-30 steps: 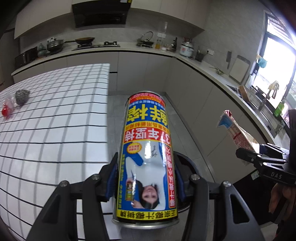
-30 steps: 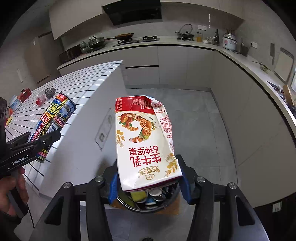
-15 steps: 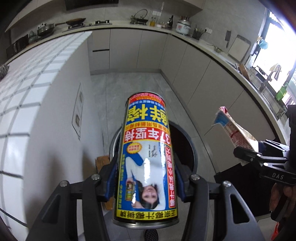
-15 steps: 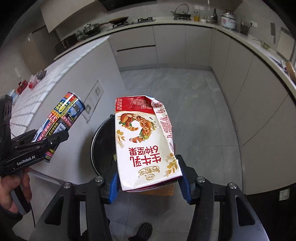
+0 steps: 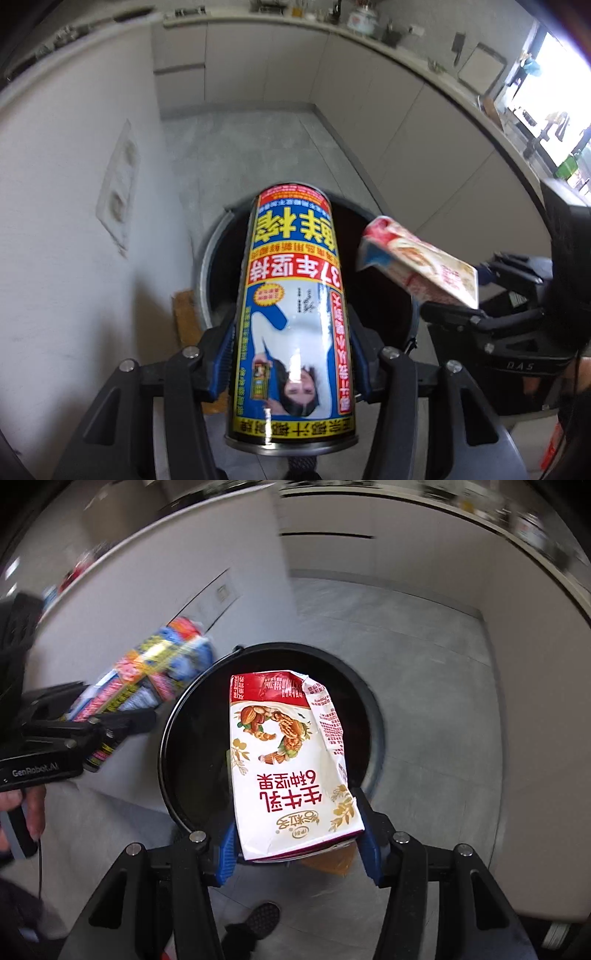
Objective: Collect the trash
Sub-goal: 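Open both tools over the black bin, dropping spray can and milk carton, then move both open tools back toward the plastic bag and steel wool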
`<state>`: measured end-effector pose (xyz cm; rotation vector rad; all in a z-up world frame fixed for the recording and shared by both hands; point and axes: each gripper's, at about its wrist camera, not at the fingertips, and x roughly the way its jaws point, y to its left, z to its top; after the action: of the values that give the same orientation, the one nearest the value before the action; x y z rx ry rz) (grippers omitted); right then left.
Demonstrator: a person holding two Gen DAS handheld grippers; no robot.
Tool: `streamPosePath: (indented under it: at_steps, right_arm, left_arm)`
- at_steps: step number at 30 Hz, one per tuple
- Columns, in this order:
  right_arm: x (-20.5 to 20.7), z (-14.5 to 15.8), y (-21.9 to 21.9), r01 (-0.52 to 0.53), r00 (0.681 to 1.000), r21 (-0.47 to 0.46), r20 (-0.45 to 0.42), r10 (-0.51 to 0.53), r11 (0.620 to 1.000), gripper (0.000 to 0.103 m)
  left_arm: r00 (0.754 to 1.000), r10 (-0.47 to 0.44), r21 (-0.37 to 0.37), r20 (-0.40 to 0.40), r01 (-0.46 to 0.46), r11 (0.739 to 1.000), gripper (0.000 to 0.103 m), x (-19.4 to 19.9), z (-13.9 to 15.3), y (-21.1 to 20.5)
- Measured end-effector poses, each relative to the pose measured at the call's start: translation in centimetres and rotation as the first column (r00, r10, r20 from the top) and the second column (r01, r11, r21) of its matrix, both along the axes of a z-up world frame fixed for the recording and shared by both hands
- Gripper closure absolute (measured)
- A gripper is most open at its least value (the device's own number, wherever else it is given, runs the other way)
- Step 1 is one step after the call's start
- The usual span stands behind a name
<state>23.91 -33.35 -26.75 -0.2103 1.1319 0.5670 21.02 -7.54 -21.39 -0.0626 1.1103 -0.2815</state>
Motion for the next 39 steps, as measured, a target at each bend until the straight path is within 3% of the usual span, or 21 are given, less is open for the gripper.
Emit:
streamPosePath:
  at_steps: [1,2,3,5,18,32,39]
  right_arm:
    - [0.3,-0.7,0.0,-0.015,1.000,-0.048,0.011,0.016,0.999,0.022]
    - [0.5,-1.2,-0.1,0.011,0.998,-0.149,0.063,-0.002,0.989,0.009]
    - [-0.1,-1.3,-0.9,0.010,0.993,-0.186,0.119,0.013,0.982,0.009]
    - [-0.2,-1.1,-1.9,-0.013,0.994,-0.157,0.104,0.029,0.988,0.009]
    - [-0.2,1.1,-6.4,0.075,0.992,-0.050,0.102,-0.070,0.996,0.008]
    - [-1.2,4.4,-6.2,0.096,0.987,-0.008,0.127,-0.094,0.995,0.008]
    - [-1.3,8.1,-5.0,0.095,0.981,0.018,0.169,-0.097,0.995,0.008]
  left_arm:
    - [0.999,0.037,0.042,-0.001,-0.037,0.998,0.023,0.1,-0.3,0.1]
    - [0.999,0.048,0.025,0.014,-0.049,0.998,0.014,-0.1,-0.1,0.3]
    - [0.998,0.052,0.003,0.042,-0.052,0.999,0.014,-0.5,0.5,0.5]
    - [0.995,0.054,0.039,0.080,-0.058,0.998,0.010,-0.9,1.2,0.4]
    - [0.984,0.091,0.075,0.152,-0.103,0.992,0.007,-1.7,3.6,-0.7]
    - [0.979,0.118,0.071,0.169,-0.131,0.989,0.007,-1.7,5.8,-0.1]
    - [0.968,0.155,0.064,0.195,-0.170,0.983,0.007,-2.1,8.7,1.1]
